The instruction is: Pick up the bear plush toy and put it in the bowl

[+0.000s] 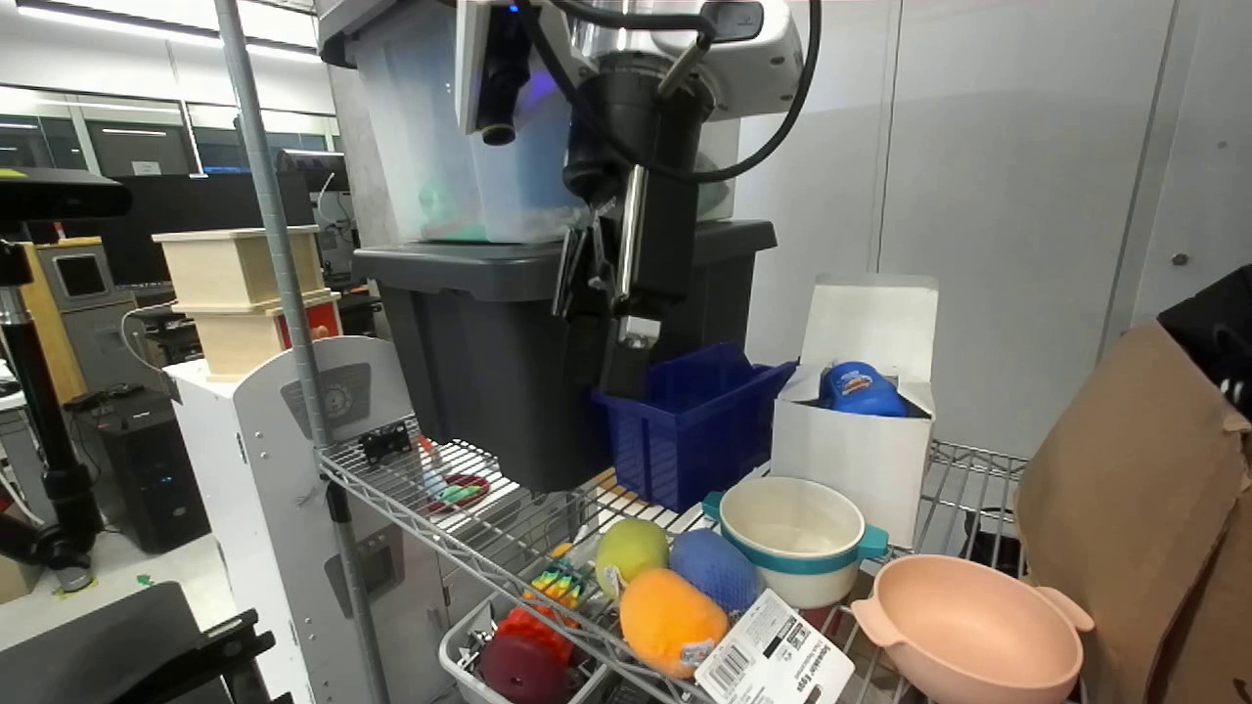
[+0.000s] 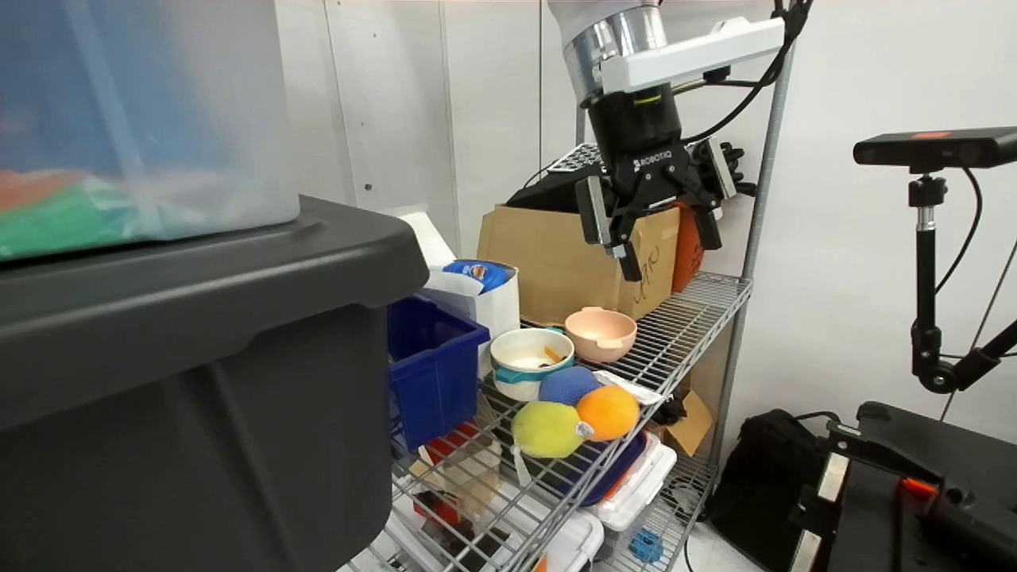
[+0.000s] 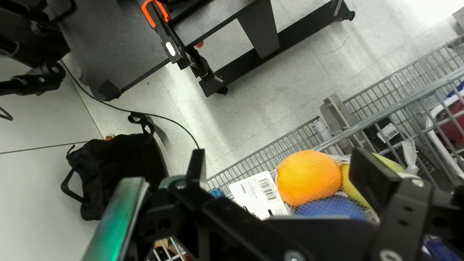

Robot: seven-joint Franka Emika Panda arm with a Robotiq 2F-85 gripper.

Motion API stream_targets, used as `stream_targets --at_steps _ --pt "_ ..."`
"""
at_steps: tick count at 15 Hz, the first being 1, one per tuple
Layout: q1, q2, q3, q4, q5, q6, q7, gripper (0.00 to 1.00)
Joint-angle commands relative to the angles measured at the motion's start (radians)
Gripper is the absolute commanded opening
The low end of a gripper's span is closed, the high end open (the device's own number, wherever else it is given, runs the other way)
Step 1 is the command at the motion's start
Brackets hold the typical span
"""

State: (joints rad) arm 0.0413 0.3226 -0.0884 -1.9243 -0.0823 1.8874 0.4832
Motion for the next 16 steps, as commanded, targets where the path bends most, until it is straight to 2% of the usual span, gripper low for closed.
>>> stream_targets --at_steps 1,4,5,10,16 --pt "-0.003 0.000 0.003 0.002 -0.001 -0.002 0.000 1.00" --pt "-0.008 0.019 -0.001 0.027 0.004 -0.030 0.000 1.00" --pt "-0.024 0.044 0.001 0.049 0.031 -0.034 -0.037 1.00" --pt "-0.062 0.145 -0.009 0.121 0.060 -0.011 -0.072 1.00" --pt "-0.087 0.213 0.007 0.194 0.095 0.017 -0.180 1.00"
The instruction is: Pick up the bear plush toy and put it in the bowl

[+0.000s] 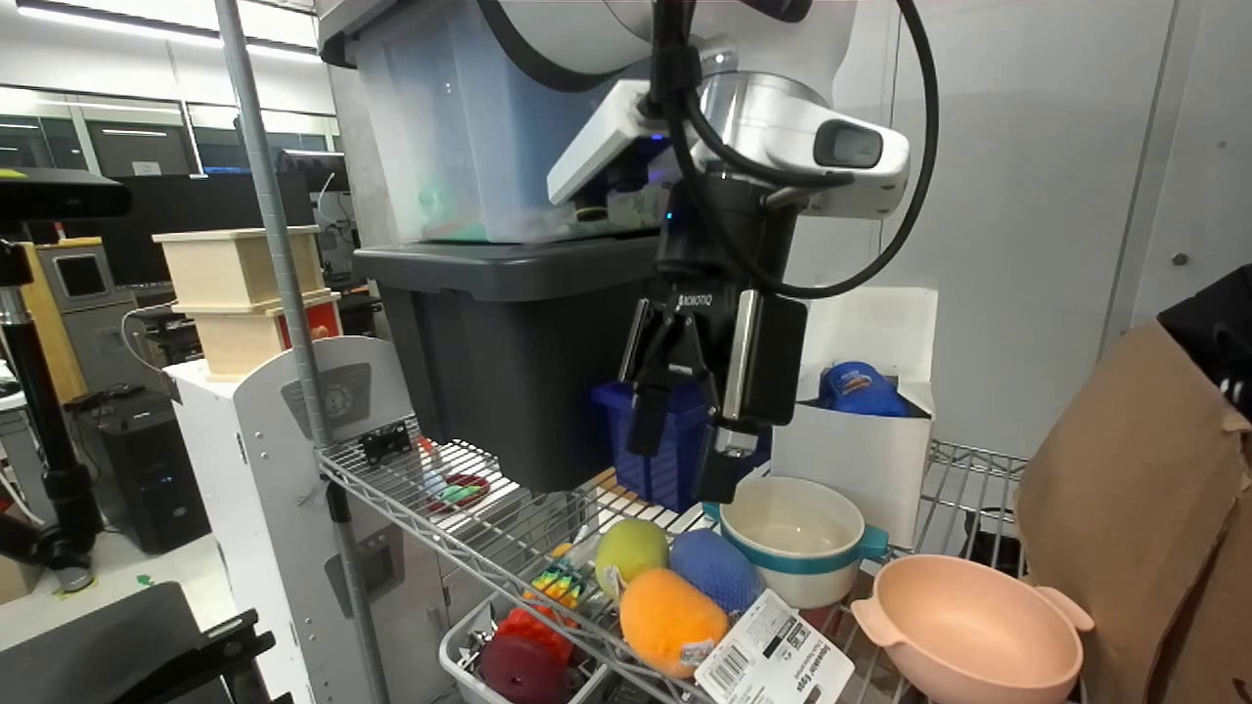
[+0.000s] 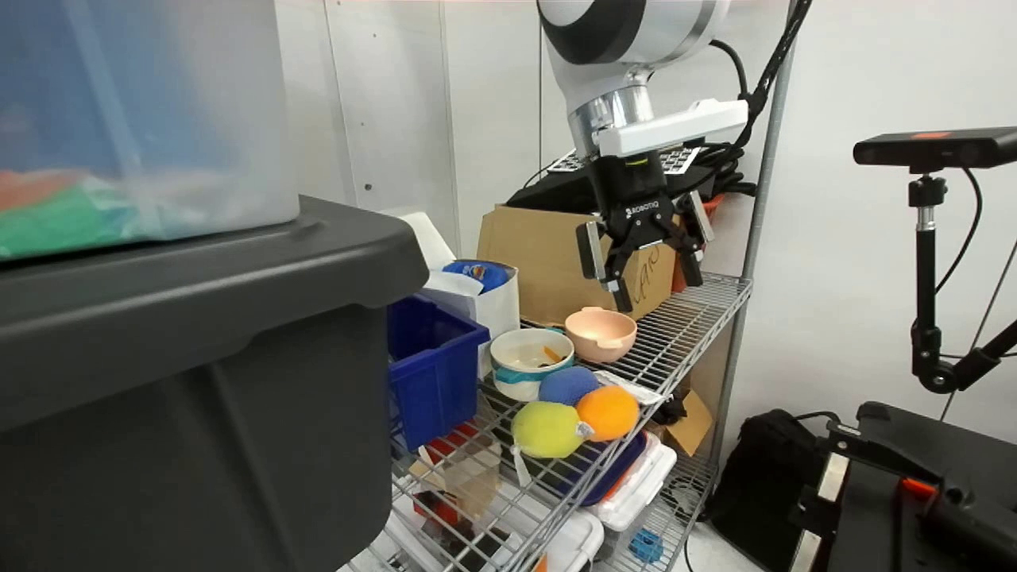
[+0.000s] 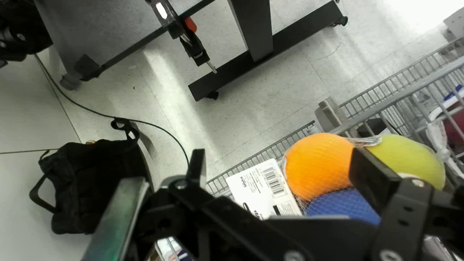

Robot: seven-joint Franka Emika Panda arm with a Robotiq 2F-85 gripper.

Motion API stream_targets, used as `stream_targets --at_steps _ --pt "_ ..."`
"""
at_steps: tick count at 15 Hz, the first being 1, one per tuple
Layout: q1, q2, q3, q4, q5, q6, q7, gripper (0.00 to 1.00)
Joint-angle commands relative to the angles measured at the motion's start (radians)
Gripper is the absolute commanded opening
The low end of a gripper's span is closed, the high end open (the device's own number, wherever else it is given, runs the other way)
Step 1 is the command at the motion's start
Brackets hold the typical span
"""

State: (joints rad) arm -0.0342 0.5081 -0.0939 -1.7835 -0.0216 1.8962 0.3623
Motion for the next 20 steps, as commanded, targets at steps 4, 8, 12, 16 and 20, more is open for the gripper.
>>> stream_targets --at_steps 4,8,12,16,20 --pt "-0.019 0.050 0.021 0.096 0.068 0.026 -0.116 1.00" --pt "-0.026 0.043 0.035 0.096 0.062 0.069 -0.241 1.00" --pt "-0.035 0.060 0.045 0.110 0.064 0.152 -0.326 1.00" --pt "-0.034 0.095 0.047 0.125 0.080 0.291 -0.310 1.00" --pt "-0.037 0.132 0.059 0.139 0.083 0.374 -0.324 1.00"
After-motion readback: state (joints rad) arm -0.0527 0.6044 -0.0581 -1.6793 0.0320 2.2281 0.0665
